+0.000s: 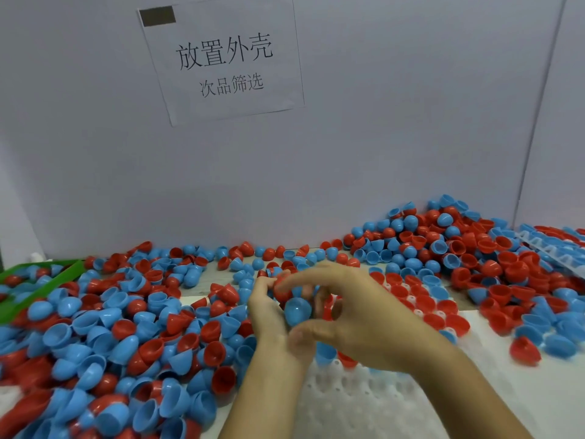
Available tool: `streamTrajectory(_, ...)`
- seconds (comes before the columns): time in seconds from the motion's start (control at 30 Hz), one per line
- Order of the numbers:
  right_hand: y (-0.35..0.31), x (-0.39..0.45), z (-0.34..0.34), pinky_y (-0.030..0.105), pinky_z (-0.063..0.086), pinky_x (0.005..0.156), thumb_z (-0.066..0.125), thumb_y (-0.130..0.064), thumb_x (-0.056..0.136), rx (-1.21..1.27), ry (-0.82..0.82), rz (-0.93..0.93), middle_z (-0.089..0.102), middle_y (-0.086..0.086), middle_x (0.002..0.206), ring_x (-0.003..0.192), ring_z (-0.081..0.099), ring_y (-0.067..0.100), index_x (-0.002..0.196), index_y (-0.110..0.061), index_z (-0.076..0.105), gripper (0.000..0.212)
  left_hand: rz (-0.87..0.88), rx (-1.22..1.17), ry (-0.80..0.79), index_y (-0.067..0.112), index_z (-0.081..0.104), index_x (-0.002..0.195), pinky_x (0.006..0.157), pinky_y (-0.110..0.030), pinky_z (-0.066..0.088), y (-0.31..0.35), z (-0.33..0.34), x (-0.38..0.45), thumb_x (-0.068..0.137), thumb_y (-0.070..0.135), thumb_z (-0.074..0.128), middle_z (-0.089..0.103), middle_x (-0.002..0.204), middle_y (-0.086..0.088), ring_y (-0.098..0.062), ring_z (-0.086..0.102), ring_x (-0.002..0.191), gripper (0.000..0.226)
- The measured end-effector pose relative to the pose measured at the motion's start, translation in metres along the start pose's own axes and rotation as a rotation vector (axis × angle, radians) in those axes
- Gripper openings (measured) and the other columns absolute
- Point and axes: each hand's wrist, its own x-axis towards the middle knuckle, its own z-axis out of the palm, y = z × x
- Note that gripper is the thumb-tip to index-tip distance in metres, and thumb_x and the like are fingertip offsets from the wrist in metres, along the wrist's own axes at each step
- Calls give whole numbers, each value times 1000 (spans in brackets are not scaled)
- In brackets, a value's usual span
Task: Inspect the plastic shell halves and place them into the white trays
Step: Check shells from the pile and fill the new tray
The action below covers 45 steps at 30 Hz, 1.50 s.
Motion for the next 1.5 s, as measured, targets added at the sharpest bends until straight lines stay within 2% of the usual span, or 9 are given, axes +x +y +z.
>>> streamTrajectory(0.13,0,3,6,22,55,78,73,-28,88,124,98,21,64,-33,93,83,62,2,105,-37,74,19,35,-9,37,13,52,77,86,-36,56,0,-1,1,83,19,52,58,82,-7,-25,60,87,9)
streamTrajectory(0.27,4,4,4,21,58,78,69,-22,92,358,173,103,70,-16,102,92,69,4,110,-35,72,22,5,-78,96,5,64,91,57,-32,60,4,1,1,87,20,54,70,74,-14,-26,70,60,19)
streamTrajectory(0.43,7,3,4,16,57,78,73,-21,88,521,144,140,69,-23,110,99,68,-2,115,-39,70,32,-17,-144,133,4,66,96,48,-30,58,4,0,0,93,28,54,69,69,-14,-24,69,57,27)
streamTrajectory(0.57,5,5,7,15,56,81,77,-12,84,479,184,117,66,-29,112,102,65,-4,112,-41,70,40,30,-156,154,12,51,61,43,-26,53,5,1,-1,79,15,56,57,52,-3,-15,59,42,19)
streamTrajectory(0.7,1,7,17,17,53,86,80,-13,81,143,189,95,63,-22,104,101,58,-2,110,-40,72,40,8,-122,87,11,61,68,64,-35,57,4,-1,-2,81,22,57,67,64,-7,-21,66,52,17)
streamTrajectory(0.77,0,6,18,14,50,86,80,-18,82,74,131,62,59,-27,101,100,55,-5,112,-38,71,38,2,-95,79,10,60,70,58,-32,56,5,-3,0,90,28,52,65,63,-9,-21,64,48,28)
streamTrajectory(0.97,-1,7,17,20,53,86,65,-26,95,148,67,25,68,-25,95,96,62,-3,110,-28,76,19,17,-95,41,16,43,62,66,-30,43,5,-3,1,89,24,49,45,55,-1,-14,45,51,29)
streamTrajectory(1.07,-1,8,19,22,54,91,58,-22,99,143,90,47,73,-19,103,99,64,-3,112,-25,76,22,16,-91,59,17,40,53,49,-25,43,5,-2,2,90,26,48,41,51,1,-11,42,43,40)
streamTrajectory(1.5,-2,7,13,20,58,80,63,-21,95,283,52,147,76,-14,92,88,70,2,105,-23,77,17,122,6,209,17,34,68,60,-29,43,12,-2,7,91,24,53,38,65,-2,-13,41,57,31)
